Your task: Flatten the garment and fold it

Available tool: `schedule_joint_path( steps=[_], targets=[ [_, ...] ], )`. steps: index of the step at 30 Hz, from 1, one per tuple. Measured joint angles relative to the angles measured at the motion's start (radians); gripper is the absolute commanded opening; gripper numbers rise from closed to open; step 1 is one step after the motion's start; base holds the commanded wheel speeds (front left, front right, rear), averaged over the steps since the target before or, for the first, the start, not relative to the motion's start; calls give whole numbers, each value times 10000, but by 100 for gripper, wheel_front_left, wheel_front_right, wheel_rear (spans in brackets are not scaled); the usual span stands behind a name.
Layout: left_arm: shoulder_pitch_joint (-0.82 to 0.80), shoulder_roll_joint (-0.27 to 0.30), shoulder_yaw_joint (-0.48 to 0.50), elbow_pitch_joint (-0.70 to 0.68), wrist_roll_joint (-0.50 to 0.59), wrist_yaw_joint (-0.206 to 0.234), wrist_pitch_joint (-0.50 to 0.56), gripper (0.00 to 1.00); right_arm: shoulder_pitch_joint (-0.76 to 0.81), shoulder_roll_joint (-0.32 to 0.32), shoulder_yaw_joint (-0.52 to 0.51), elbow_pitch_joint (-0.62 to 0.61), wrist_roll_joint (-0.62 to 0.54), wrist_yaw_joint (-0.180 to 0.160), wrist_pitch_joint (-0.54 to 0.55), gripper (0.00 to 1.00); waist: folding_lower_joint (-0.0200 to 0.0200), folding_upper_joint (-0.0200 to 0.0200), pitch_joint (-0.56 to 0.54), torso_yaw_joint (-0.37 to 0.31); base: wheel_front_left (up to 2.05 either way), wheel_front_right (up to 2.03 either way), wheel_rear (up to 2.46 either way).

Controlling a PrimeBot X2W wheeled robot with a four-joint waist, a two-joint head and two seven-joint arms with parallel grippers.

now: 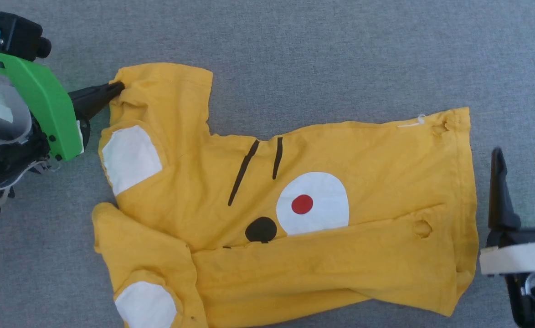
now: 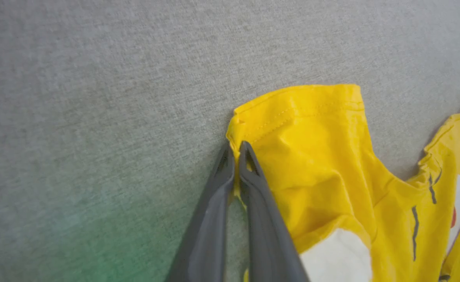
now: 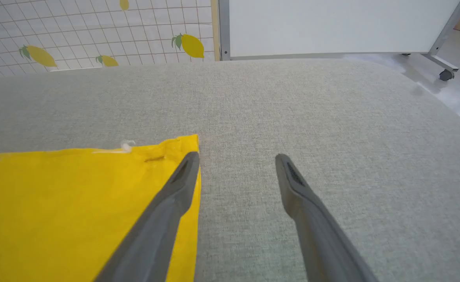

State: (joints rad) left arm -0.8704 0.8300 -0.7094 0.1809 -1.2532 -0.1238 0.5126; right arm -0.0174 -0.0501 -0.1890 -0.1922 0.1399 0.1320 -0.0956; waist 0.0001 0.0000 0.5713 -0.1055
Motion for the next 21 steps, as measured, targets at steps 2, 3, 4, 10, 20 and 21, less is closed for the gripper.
schedule_joint_path(
  steps=[2, 3, 4, 10, 20, 21],
  targets=[
    [0, 8, -107, -17, -44, 0, -155, 0, -299, 0, 48, -372, -111, 0, 353, 100, 0, 0, -51, 52, 0, 0, 0],
    [-1, 12, -157, -27, -67, 0, -263, 0, -504, 0, 104, -583, -127, 2, 621, 100, 0, 0, -74, 81, 0, 0, 0],
    [-1, 23, -207, -36, -69, 0, -347, 0, -735, 0, 186, -786, -6, 0, 963, 100, 0, 0, -97, 108, 0, 0, 0],
    [-37, 52, -518, -105, -272, 0, -685, 0, -1754, 4, 50, -1139, 571, 4, 4922, 100, 0, 0, -213, 224, 0, 0, 0],
    [-357, 25, -1080, -92, -422, 0, -1012, 0, -2854, -2, -10, -1239, -12, 0, 9248, 100, -1, 0, -246, 467, 0, 0, 0],
    [-383, 23, -1137, -88, -447, 0, -1024, 0, -2880, -4, -13, -1122, -21, 0, 9423, 100, -1, 0, -240, 487, 0, 0, 0]
  ],
)
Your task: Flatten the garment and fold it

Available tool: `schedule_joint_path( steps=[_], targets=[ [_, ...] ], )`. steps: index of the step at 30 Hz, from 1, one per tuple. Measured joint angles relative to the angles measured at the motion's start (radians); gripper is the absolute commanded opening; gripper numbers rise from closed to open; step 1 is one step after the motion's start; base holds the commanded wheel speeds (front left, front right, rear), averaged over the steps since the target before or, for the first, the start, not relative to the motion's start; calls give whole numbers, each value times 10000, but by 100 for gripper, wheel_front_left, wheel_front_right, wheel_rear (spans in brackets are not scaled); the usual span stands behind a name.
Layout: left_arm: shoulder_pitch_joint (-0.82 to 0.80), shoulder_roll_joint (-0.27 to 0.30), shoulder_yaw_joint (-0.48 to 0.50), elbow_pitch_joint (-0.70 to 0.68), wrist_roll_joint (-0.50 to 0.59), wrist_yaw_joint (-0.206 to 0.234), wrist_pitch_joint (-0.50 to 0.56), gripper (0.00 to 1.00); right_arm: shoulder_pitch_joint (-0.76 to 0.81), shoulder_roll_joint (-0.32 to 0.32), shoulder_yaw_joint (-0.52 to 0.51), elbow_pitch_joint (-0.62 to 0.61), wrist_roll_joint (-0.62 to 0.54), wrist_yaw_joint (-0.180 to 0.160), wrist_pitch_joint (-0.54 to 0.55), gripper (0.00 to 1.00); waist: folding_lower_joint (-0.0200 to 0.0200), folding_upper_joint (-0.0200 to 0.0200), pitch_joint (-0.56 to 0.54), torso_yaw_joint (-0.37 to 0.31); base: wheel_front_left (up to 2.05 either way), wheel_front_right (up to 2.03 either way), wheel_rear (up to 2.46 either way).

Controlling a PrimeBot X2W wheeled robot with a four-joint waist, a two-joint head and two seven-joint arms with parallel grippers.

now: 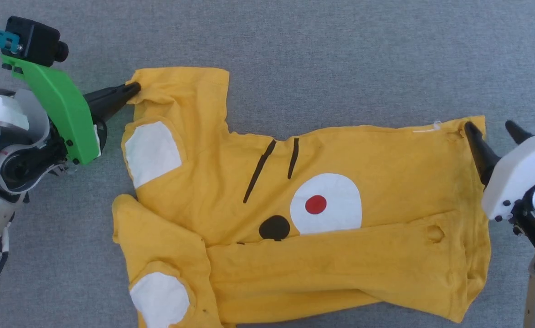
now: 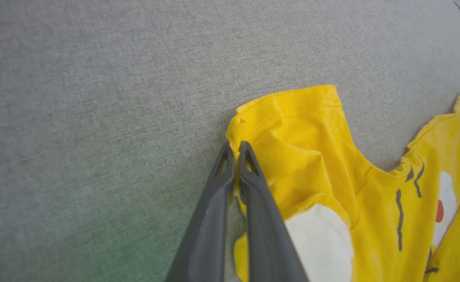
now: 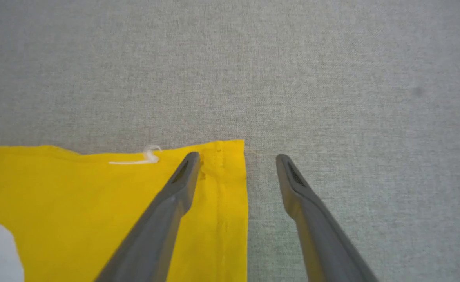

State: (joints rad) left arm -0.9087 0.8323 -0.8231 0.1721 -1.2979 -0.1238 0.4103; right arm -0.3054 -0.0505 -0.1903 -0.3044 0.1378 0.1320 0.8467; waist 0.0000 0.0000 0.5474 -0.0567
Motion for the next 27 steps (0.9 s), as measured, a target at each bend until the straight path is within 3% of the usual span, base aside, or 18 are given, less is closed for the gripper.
schedule_joint_path(
  steps=[5, 6, 7, 8, 16, 21, 27],
  targets=[
    [-295, -12, -328, 65, -167, 0, -86, 0, -136, 4, -105, 583, -109, 0, 529, 100, 0, 0, 92, 127, 0, 0, 0],
    [-333, -13, -368, 75, -199, 0, -121, 0, -194, 2, -151, 646, -105, 0, 539, 61, 0, 0, 112, 147, 0, 0, 0],
    [-363, -17, -399, 79, -242, 0, -146, 0, -242, 2, -186, 688, -81, 0, 539, 35, 0, 0, 126, 161, 0, 0, 0],
    [-394, -19, -435, 84, -272, 0, -161, 0, -287, 0, -219, 713, -67, 0, 535, 0, 0, 0, 141, 179, 0, 0, 0],
    [-496, -35, -652, 155, -470, 0, -727, 0, -459, 13, -412, 949, -144, 2, -385, 0, 0, 0, 32, 233, 0, 0, 0],
    [-514, 75, -596, -59, -314, 0, -2034, 0, -531, 10, -405, 988, -117, 2, -1386, 0, 0, 0, -225, 253, 0, 0, 0],
    [-317, 635, -677, -644, -128, 0, -3415, 0, -425, 12, -487, 1099, 36, 2, -2201, 0, -1, 0, -661, 305, 0, 0, 0]
  ],
)
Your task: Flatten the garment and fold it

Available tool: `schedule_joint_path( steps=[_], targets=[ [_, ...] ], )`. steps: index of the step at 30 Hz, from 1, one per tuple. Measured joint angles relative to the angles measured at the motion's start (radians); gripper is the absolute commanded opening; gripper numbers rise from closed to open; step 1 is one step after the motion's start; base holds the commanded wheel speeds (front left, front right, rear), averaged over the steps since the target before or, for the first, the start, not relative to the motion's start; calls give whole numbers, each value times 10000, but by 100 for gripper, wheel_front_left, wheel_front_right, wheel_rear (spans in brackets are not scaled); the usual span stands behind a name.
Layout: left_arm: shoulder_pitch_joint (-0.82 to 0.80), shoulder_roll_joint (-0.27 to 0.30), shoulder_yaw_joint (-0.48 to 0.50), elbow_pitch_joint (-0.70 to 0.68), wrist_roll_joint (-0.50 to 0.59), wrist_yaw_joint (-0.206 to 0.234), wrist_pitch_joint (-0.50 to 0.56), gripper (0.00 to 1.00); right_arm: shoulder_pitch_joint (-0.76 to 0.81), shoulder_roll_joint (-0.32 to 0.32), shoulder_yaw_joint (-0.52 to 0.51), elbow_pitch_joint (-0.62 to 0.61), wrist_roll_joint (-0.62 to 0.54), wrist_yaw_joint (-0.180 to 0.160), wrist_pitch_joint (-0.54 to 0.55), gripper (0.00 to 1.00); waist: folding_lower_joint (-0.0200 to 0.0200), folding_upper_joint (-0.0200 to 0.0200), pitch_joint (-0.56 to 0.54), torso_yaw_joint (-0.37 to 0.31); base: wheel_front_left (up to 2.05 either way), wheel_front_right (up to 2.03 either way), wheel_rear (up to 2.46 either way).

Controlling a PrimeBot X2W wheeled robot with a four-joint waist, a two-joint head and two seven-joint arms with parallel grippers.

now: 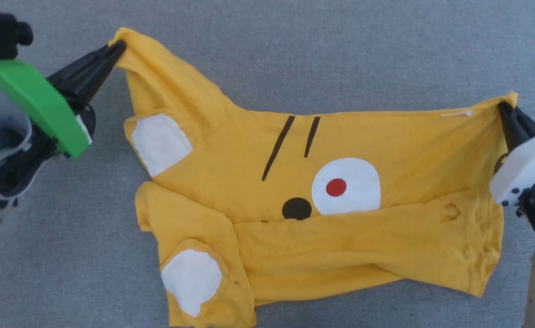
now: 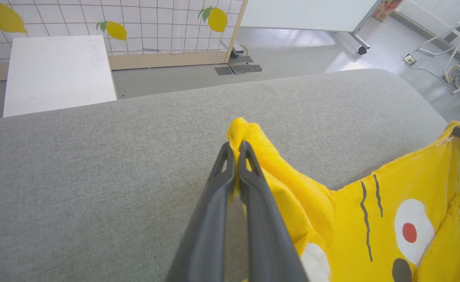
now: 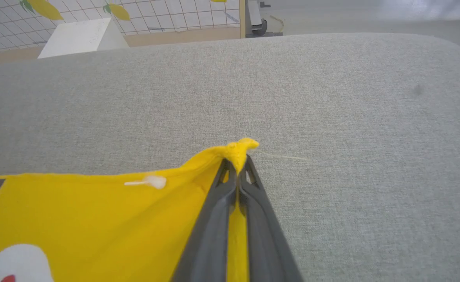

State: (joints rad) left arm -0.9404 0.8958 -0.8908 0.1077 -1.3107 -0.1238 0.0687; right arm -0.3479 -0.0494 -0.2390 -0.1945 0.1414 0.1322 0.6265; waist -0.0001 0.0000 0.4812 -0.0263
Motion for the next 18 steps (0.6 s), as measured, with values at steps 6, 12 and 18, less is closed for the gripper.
schedule_joint_path(
  steps=[6, 12, 18],
  targets=[
    [865, 690, -203, -1197, -36, 0, -1241, 0, 818, -4, -240, -61, 558, 0, -481, 0, 0, 0, -441, 134, 0, 0, 0],
    [1880, 1350, -470, -2261, -253, 0, -2265, 0, 1682, -4, -495, -171, 1191, 0, -991, 0, 0, 0, -829, 331, 0, 0, 0],
    [3074, 2011, -709, -3252, -518, 0, -2886, 0, 2623, -4, -633, -171, 2006, 0, -1277, 0, 0, 0, -1293, 473, 0, 0, 0]
  ],
)
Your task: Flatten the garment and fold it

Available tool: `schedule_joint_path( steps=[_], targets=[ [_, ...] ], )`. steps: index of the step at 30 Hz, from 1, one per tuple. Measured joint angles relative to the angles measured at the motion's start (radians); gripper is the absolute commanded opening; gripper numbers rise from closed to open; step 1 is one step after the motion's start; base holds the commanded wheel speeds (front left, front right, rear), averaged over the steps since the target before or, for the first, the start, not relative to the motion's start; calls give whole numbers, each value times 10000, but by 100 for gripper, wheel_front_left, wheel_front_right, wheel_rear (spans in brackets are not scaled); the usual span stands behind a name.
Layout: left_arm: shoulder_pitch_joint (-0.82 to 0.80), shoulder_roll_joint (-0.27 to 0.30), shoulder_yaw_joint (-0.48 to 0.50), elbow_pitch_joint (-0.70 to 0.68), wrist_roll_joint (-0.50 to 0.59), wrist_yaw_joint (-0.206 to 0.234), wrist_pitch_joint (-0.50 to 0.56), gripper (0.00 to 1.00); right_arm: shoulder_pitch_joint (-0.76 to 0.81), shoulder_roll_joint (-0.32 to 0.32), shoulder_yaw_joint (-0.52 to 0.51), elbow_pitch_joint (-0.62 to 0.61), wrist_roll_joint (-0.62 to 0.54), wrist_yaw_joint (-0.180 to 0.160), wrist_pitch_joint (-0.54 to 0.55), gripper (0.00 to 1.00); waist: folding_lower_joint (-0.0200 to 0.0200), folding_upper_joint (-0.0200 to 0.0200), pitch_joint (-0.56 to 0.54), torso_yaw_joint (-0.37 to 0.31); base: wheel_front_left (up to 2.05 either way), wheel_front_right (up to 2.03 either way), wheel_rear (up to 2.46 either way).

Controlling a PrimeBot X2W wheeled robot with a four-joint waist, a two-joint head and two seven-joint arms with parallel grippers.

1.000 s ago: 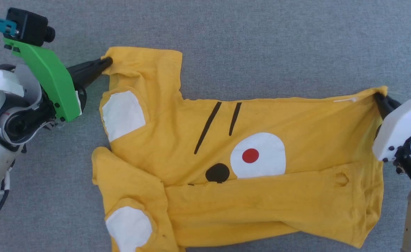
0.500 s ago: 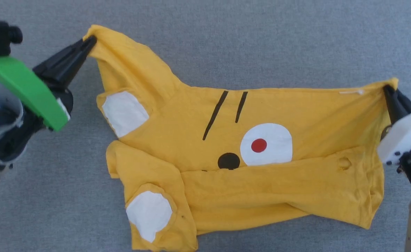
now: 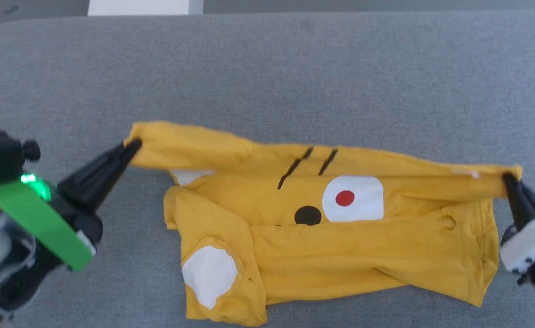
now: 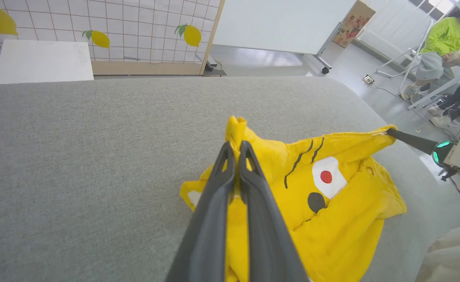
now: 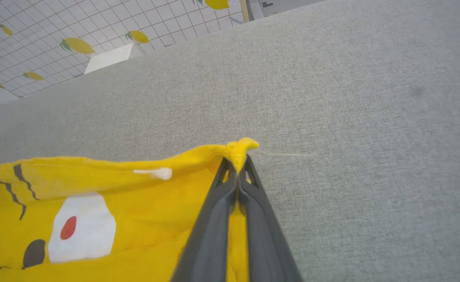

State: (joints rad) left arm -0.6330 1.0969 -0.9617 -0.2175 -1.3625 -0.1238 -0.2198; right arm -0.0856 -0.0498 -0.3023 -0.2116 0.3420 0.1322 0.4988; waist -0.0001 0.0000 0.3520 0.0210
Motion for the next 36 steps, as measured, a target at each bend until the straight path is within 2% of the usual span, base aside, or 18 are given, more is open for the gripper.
schedule_joint_path(
  steps=[8, 16, 23, 36],
  targets=[
    [1955, 865, 13, -888, -1099, 0, -324, 0, 1533, 4, -428, 163, 817, 0, -63, 0, 0, 0, -588, 133, 0, 0, 0],
    [3665, 815, 360, -1103, -1693, 19, -341, 0, 2591, 2, -449, 506, 1066, 0, 263, 0, -1, 0, -1066, 238, 0, 0, 0],
    [4108, -100, -203, -493, -1645, 29, -36, 0, 2717, 4, -15, 1204, 907, -2, 660, 0, 0, 0, -1301, 216, 0, 0, 0],
    [3270, -2456, -869, 1912, -1601, 13, 1279, 0, 2093, -75, 393, 2211, 61, 0, 759, 0, 0, 0, -1336, 105, 0, 0, 0]
  ],
)
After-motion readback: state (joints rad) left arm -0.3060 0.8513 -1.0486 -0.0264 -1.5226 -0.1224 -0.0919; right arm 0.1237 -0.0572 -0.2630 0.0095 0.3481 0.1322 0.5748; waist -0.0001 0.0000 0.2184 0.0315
